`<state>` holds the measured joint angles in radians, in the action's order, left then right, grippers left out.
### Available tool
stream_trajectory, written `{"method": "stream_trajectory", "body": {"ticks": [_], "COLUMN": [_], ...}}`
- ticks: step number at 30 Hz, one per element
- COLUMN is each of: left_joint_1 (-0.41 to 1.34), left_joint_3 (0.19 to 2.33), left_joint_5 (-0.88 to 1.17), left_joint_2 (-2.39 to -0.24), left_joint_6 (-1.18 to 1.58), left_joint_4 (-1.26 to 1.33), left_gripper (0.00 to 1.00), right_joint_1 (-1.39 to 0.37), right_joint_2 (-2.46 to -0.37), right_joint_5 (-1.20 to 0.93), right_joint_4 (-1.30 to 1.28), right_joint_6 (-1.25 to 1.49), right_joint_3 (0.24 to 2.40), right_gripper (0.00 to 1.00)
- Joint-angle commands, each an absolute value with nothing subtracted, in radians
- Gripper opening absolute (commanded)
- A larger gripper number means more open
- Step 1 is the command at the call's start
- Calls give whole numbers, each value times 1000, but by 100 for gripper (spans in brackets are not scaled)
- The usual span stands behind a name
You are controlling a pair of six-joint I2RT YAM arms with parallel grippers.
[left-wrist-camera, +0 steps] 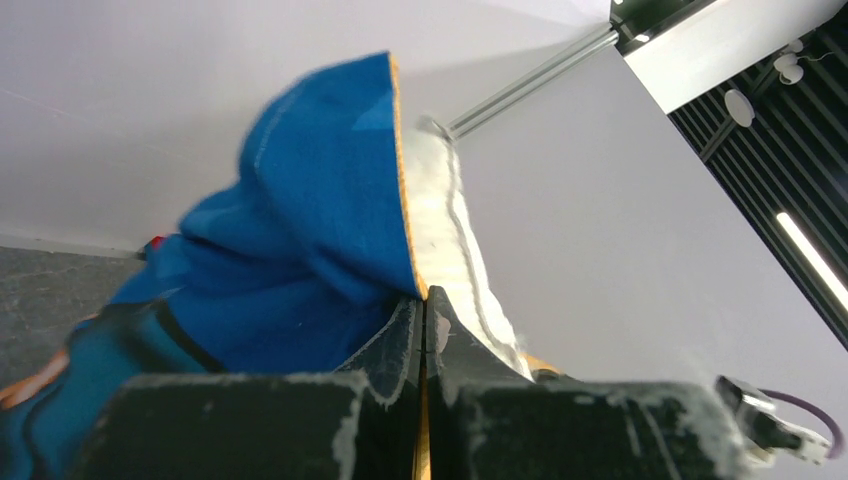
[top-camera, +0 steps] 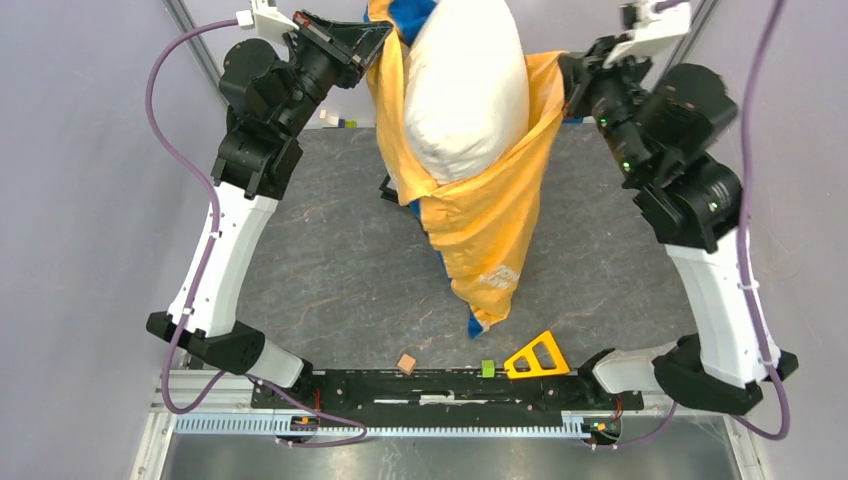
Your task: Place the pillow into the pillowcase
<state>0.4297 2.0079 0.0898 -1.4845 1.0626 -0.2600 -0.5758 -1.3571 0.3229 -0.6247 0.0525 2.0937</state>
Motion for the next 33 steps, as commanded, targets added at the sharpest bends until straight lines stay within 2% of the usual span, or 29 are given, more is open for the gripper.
{"method": "stream_trajectory", "body": {"ticks": [1, 8, 13, 16, 19, 24, 29, 33], "left_joint_1": [434, 431, 427, 427, 451, 502, 544, 545], "left_joint_3": [2069, 2231, 2346, 2458, 2416, 2415, 2446, 2252], "left_joint_5": [104, 110, 115, 228, 310, 326, 228, 74], "left_joint_2": [-1492, -1554, -1625, -1739, -1759, -1742, -1733, -1644], "left_joint_6": [1100, 1101, 1113, 1155, 1157, 1043, 888, 797], "left_joint_4": [-210, -224, -208, -279, -285, -366, -576, -656], "left_gripper": [3, 3, 3, 2, 2, 3, 3, 3], "right_joint_1": [-577, -578, -577, -578, -577, -576, -575, -575], "right_joint_2": [-1284, -1406, -1370, -1367, -1422, -1414, -1472, -1555], "right_joint_5": [287, 356, 350, 377, 467, 496, 386, 235], "right_joint_4": [-316, -309, -293, -300, -340, -202, -139, -142], "right_joint_6": [132, 127, 148, 130, 62, 15, 42, 112], "right_joint_3": [2105, 2155, 2030, 2061, 2213, 2178, 2237, 2252], "right_gripper": [0, 0, 0, 0, 0, 0, 0, 0]}}
